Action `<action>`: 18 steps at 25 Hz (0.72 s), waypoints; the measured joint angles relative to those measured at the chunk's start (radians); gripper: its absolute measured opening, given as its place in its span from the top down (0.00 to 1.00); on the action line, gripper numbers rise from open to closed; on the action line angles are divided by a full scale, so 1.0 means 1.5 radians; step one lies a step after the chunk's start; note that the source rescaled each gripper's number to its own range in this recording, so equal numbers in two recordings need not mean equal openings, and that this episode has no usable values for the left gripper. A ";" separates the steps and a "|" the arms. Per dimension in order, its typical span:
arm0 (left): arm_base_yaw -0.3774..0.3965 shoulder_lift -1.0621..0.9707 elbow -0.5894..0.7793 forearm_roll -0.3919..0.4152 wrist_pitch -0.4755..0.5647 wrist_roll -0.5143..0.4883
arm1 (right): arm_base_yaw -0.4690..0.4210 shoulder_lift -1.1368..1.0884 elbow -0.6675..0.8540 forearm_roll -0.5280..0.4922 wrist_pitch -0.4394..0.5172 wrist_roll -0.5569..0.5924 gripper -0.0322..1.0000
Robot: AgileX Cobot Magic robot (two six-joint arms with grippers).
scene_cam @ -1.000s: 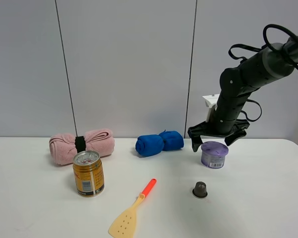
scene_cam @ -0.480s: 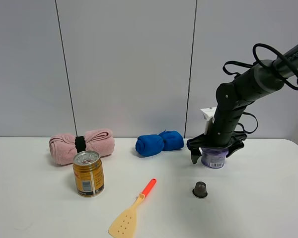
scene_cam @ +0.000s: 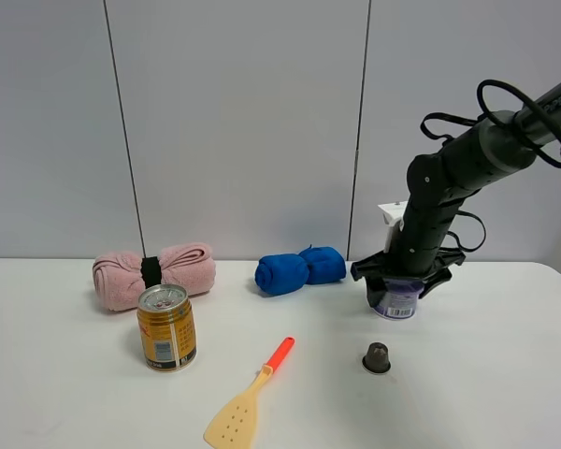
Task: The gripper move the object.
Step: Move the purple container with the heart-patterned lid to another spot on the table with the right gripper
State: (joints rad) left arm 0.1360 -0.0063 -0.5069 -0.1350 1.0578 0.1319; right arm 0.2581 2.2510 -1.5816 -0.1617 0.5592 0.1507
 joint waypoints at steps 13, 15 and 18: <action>0.000 0.000 0.000 0.000 0.000 0.000 | 0.102 -0.249 -0.145 0.158 0.169 -0.211 0.96; 0.000 0.000 0.000 0.000 0.000 0.000 | 0.156 -0.257 -0.178 0.201 0.217 -0.299 0.96; 0.000 0.000 0.000 0.000 0.000 0.000 | 0.251 -0.257 -0.195 0.260 0.267 -0.440 0.96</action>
State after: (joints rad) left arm 0.1360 -0.0063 -0.5069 -0.1350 1.0578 0.1319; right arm 0.6346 1.8654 -1.8740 0.2282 0.9594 -0.5092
